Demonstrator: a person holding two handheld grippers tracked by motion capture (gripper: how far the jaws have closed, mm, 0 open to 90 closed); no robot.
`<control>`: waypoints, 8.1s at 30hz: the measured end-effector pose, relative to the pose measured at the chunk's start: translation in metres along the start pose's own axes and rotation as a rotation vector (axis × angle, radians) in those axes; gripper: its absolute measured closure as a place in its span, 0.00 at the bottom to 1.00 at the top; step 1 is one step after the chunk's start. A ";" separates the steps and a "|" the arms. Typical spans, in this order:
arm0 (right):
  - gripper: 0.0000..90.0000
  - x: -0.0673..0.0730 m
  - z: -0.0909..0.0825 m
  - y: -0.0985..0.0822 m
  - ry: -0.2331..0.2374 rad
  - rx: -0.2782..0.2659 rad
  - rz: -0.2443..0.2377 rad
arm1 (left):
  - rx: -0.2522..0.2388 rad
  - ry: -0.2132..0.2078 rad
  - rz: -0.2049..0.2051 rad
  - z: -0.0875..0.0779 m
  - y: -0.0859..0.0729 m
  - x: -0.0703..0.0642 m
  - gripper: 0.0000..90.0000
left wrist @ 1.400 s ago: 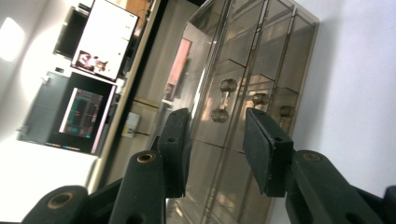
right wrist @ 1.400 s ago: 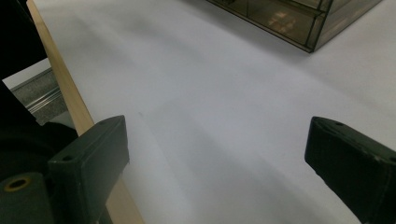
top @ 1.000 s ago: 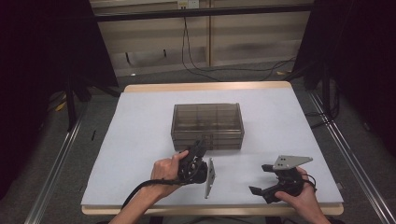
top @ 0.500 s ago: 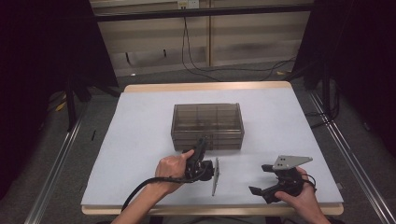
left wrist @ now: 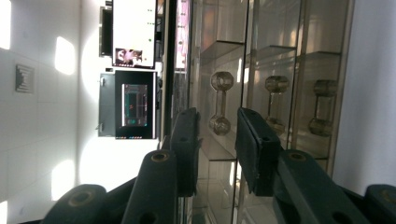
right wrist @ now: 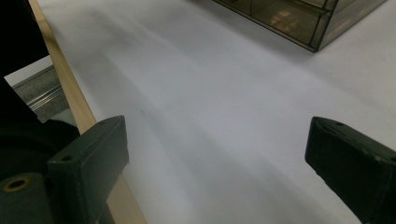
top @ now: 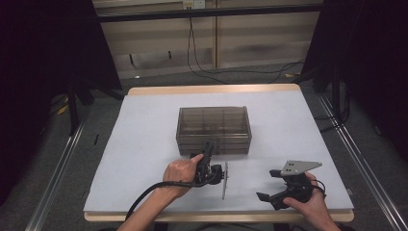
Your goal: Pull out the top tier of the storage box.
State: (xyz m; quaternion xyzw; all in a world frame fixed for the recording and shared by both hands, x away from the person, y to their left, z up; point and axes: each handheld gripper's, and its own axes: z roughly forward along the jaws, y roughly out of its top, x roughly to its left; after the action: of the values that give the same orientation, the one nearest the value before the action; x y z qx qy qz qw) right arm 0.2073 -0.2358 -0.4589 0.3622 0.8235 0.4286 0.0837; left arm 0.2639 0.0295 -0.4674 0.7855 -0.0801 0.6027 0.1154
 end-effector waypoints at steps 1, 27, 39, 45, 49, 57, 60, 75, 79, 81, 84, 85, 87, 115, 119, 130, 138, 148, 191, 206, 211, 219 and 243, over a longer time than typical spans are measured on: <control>0.07 0.000 0.000 0.000 0.000 -0.001 0.001 | 0.001 0.013 0.021 0.001 0.000 0.001 0.78; 0.07 0.000 0.000 0.000 0.005 0.003 -0.002 | 0.055 0.045 0.024 0.009 0.007 -0.005 0.88; 0.06 0.000 0.000 0.000 0.005 0.000 0.002 | 0.064 0.029 0.005 0.008 0.007 -0.005 0.90; 0.06 0.000 0.000 0.000 0.004 0.000 -0.002 | 0.055 0.036 0.008 0.007 0.007 -0.005 0.90; 0.06 0.000 -0.001 0.000 0.006 0.001 0.002 | 0.053 0.040 0.004 0.005 0.007 -0.005 0.90; 0.06 0.000 0.000 0.000 0.006 0.000 -0.002 | 0.056 0.027 0.001 0.001 0.007 -0.007 0.90; 0.06 0.000 0.000 0.000 0.007 0.000 -0.001 | 0.052 0.025 0.002 0.001 0.007 -0.007 0.90; 0.06 0.001 0.000 0.000 0.014 0.004 -0.004 | 0.039 0.016 0.003 -0.008 0.006 -0.007 0.90; 0.06 0.001 0.000 0.000 0.015 0.005 -0.005 | 0.028 0.013 0.001 -0.012 0.006 -0.007 0.90; 0.06 0.000 0.000 0.000 0.016 0.005 -0.004 | 0.019 0.017 -0.002 -0.012 0.006 -0.007 0.90; 0.06 0.000 0.000 0.000 0.016 0.005 -0.006 | 0.010 0.009 -0.020 -0.013 0.004 -0.008 0.90; 0.06 0.001 0.000 0.000 0.016 0.006 -0.006 | 0.016 0.006 -0.011 -0.014 0.004 -0.007 0.90; 0.06 0.001 0.000 0.000 0.017 0.005 -0.006 | 0.007 0.012 -0.003 -0.015 0.004 -0.006 0.89; 0.05 0.000 0.001 0.001 0.022 0.008 -0.004 | -0.123 -0.167 -0.348 -0.035 -0.012 0.016 0.80; 0.05 0.000 0.002 0.001 0.023 0.009 -0.003 | -0.156 -0.264 -0.460 -0.033 -0.019 0.026 0.80; 0.05 0.000 0.002 0.001 0.025 0.009 -0.003 | -0.315 -0.575 -0.768 -0.023 -0.048 0.057 0.75; 0.05 0.001 0.003 0.001 0.024 0.009 0.001 | -0.354 -0.688 -0.837 -0.018 -0.060 0.066 0.69; 0.05 0.000 0.002 0.001 0.027 0.005 -0.004 | -0.398 -0.799 -0.920 -0.005 -0.071 0.083 0.70; 0.05 0.001 0.002 0.001 0.029 0.009 -0.002 | -0.241 -1.008 -0.681 0.055 -0.053 0.093 0.63; 0.05 0.000 0.002 0.001 0.026 0.007 -0.001 | -0.228 -1.003 -0.608 0.059 -0.044 0.088 0.73; 0.05 0.000 0.003 0.001 0.027 0.010 -0.003 | -0.239 -1.000 -0.597 0.058 -0.045 0.088 0.74; 0.05 0.000 0.003 0.001 0.028 0.011 -0.003 | -0.243 -1.003 -0.586 0.056 -0.044 0.088 0.75; 0.05 0.001 0.003 0.001 0.032 0.014 -0.004 | -0.266 -1.030 -0.559 0.044 -0.045 0.086 0.77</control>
State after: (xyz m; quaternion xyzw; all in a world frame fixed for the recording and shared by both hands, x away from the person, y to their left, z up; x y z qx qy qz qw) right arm 0.2087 -0.2329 -0.4602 0.3541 0.8286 0.4282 0.0688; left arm 0.3390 0.0616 -0.3992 0.9466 0.0091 0.0760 0.3132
